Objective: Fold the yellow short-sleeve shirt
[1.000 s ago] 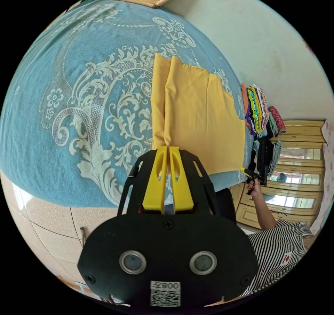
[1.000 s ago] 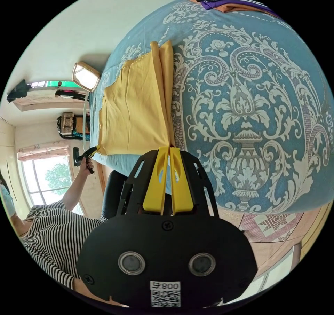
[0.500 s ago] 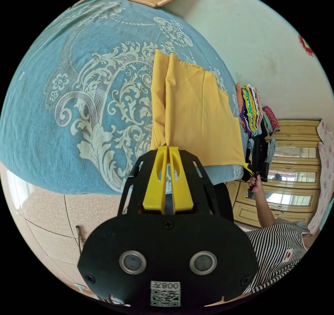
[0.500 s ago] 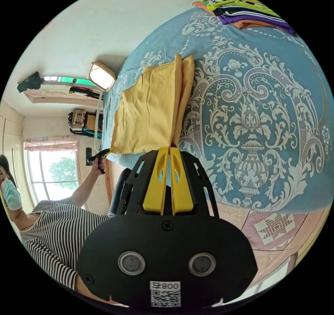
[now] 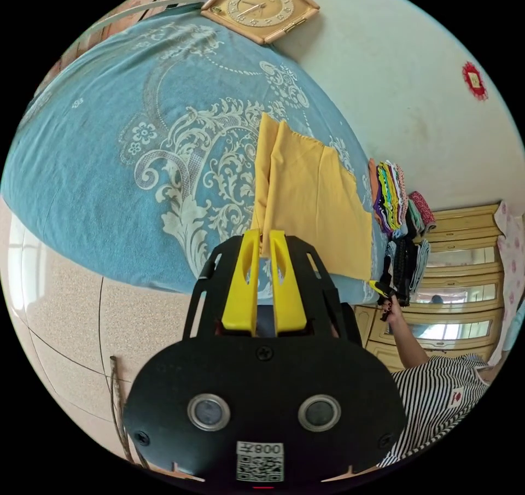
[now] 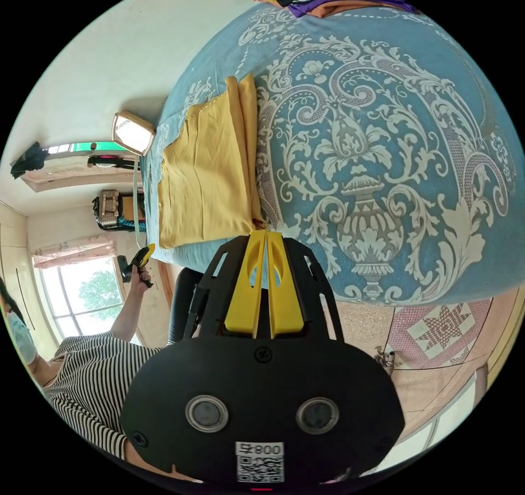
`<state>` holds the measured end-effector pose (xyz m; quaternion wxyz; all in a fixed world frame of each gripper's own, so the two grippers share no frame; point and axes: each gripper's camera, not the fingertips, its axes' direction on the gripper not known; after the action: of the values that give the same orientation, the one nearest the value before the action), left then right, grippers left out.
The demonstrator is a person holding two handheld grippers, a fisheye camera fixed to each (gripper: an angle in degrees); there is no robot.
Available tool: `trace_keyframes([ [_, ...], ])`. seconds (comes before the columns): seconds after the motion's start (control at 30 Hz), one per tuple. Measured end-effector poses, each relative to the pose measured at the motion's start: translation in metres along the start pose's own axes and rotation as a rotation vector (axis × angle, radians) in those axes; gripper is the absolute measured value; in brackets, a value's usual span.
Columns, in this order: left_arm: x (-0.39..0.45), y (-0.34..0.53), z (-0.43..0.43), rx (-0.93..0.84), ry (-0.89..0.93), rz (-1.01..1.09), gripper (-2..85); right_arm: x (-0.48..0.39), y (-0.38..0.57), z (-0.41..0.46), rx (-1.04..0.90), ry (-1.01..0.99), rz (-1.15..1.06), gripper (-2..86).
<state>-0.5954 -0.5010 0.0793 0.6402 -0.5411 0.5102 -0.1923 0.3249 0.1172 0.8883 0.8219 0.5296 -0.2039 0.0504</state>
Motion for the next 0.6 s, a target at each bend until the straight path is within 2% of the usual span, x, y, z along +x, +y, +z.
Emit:
trace_keyframes([
  [0.1, 0.062, 0.003, 0.001, -0.017, 0.021, 0.097, 3.6, -0.004, 0.003, -0.003, 0.048, -0.017, -0.031, 2.3],
  [0.3, 0.235, 0.001, 0.060, -0.192, 0.105, 0.401, 5.7, 0.001, -0.006, 0.022, 0.008, -0.039, -0.035, 6.5],
  [0.47, 0.416, 0.017, 0.135, -0.373, 0.164, 0.712, 7.0, 0.016, -0.007, 0.033, 0.005, -0.093, -0.016, 2.7],
  [0.6, 0.529, 0.039, 0.179, -0.439, 0.137, 0.902, 7.6, 0.019, -0.011, 0.028, 0.004, -0.153, -0.030, 0.9],
])
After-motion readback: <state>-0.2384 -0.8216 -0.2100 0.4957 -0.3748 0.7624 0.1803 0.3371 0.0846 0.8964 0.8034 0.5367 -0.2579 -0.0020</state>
